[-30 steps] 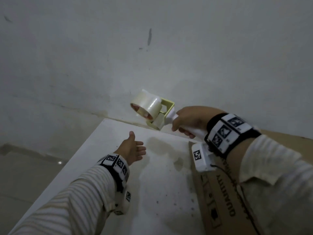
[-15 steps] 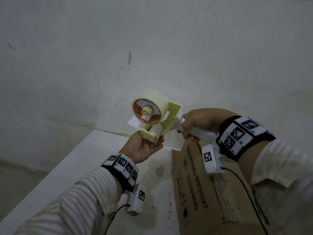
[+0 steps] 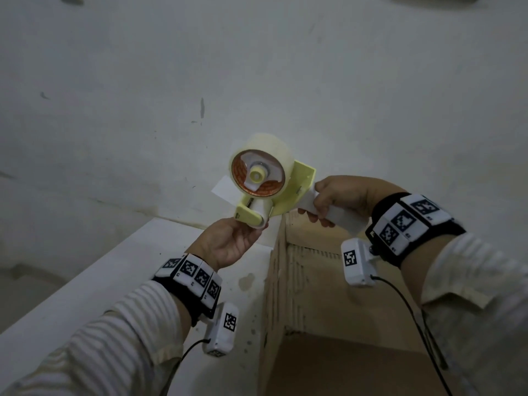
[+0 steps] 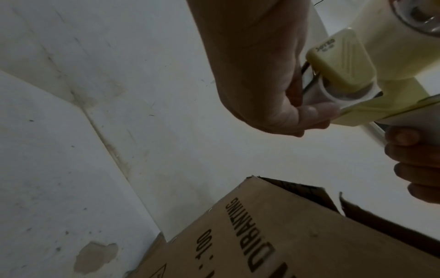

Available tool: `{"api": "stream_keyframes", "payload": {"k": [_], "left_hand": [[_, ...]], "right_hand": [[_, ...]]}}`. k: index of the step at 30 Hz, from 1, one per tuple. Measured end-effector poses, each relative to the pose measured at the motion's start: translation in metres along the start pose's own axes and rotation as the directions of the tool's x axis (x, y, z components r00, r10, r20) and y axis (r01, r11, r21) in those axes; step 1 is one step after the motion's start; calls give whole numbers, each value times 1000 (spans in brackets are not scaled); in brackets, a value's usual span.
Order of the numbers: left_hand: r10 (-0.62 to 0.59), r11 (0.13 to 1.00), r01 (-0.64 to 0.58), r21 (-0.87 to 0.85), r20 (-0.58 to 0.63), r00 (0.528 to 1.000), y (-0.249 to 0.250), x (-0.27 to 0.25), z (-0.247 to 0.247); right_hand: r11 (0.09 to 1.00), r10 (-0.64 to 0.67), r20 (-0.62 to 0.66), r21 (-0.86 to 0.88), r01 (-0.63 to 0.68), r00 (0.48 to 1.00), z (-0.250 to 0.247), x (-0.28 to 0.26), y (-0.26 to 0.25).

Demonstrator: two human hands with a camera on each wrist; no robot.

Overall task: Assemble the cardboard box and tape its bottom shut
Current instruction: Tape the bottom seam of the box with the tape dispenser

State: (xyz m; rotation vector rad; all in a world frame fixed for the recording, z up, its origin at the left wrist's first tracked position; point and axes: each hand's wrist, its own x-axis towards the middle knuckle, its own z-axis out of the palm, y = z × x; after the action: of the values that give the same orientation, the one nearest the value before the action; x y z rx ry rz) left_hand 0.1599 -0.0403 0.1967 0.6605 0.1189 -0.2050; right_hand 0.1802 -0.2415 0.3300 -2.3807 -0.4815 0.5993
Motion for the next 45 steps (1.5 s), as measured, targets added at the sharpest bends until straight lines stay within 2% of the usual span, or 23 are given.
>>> {"api": "stream_keyframes", "payload": {"k": [3,6,10,16,19,22,28,33,40,45], "left_hand": [[-13,997,14,71,-18,1000,-11,-9,10],[-69,982,77,172,-50,996,-19,-13,15],[-128,913,156,377,-98,987,-21,-13,17],[-116,874,169,455,-143,983,-19,-5,24],[-119,791,196,579,-169,978,-24,-2,28],[-69,699,209,684,-226,972,-27,1,34],[22,637,223,738,-306,952,-26,2,42],[124,593,185,784,-316,941,-21,3,34],[176,621,133,772,-302,937,-33,5,31],[167,633,155,759,-329,930,-44,5,29]], "right_hand": [[1000,-10,6,-20,10,1000,-2,-10,9],[999,-12,17,-39,12,1000,-3,-17,18],[998,-26,-25,-61,24,999,-8,-17,28],[990,30,-47,-138,-37,998,-14,-13,36],[974,73,-65,-208,-85,995,-15,-10,42],[963,127,-93,-228,-146,987,-16,-7,53],[958,164,-153,-212,-194,975,-14,-6,63],[950,193,-158,-215,-225,968,-17,-10,65],[869,249,-180,-393,-301,952,-20,-11,64],[826,264,-190,-462,-324,946,-15,-7,71]]}}
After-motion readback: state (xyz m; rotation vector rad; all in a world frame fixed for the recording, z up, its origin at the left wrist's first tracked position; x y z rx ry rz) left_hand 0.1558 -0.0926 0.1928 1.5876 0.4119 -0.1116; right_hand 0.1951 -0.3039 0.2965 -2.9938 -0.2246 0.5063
